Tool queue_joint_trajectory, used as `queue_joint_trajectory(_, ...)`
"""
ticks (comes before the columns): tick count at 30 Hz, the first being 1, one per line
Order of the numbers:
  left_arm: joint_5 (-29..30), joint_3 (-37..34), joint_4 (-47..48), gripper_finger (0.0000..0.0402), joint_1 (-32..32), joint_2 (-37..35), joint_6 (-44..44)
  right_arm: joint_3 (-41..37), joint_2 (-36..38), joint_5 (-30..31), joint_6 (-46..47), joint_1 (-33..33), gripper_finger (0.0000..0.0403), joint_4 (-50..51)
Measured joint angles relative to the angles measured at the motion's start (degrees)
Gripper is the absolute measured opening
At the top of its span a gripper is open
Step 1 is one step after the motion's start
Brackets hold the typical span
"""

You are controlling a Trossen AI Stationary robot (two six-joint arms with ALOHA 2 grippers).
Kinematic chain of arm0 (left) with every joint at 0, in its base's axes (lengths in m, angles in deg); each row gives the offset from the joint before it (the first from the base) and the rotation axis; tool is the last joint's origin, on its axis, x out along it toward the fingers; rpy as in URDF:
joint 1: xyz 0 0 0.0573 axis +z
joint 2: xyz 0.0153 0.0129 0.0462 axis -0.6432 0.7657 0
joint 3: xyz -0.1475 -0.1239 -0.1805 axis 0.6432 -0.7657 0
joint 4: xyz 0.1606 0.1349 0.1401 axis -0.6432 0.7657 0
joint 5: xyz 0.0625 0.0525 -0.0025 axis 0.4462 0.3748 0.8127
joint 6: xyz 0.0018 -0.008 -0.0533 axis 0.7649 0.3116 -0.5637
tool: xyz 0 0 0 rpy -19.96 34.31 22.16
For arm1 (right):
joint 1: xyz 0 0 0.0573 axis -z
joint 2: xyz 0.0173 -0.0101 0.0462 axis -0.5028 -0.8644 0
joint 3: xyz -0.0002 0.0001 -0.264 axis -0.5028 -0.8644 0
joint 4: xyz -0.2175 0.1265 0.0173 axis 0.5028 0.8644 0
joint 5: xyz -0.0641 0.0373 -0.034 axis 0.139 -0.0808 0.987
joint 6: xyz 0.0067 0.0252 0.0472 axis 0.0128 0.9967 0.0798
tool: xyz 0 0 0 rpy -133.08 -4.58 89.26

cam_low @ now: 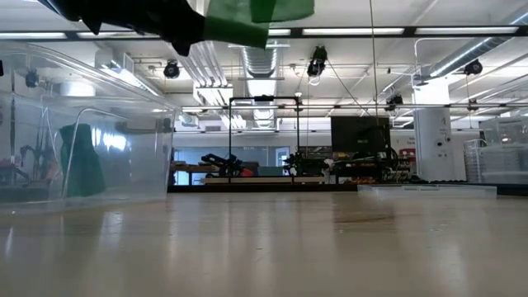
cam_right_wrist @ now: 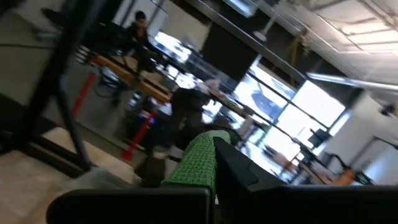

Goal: Roll bandage
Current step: Roll the dark green bandage

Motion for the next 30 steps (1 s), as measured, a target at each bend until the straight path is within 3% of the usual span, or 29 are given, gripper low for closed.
queue_joint_trajectory(12, 0.0, 0.2, -9.8, 0.0009, 10.8, -2.0, -16.0, 0.0, -0.8, -0.1, -0.6, -3.9, 0.0000, 3.2)
queue_joint_trajectory(22, -5.1, 0.3, -9.0, 0.0009, 12.5, 0.1, -16.6, 0.1, -0.7, 0.2, -2.3, -4.0, 0.0000, 2.8)
queue_joint_trajectory(30, -6.8, 0.3, -10.9, 0.0009, 14.9, -0.9, -23.0, 0.2, -0.7, -1.5, -2.5, -4.0, 0.0000, 7.2)
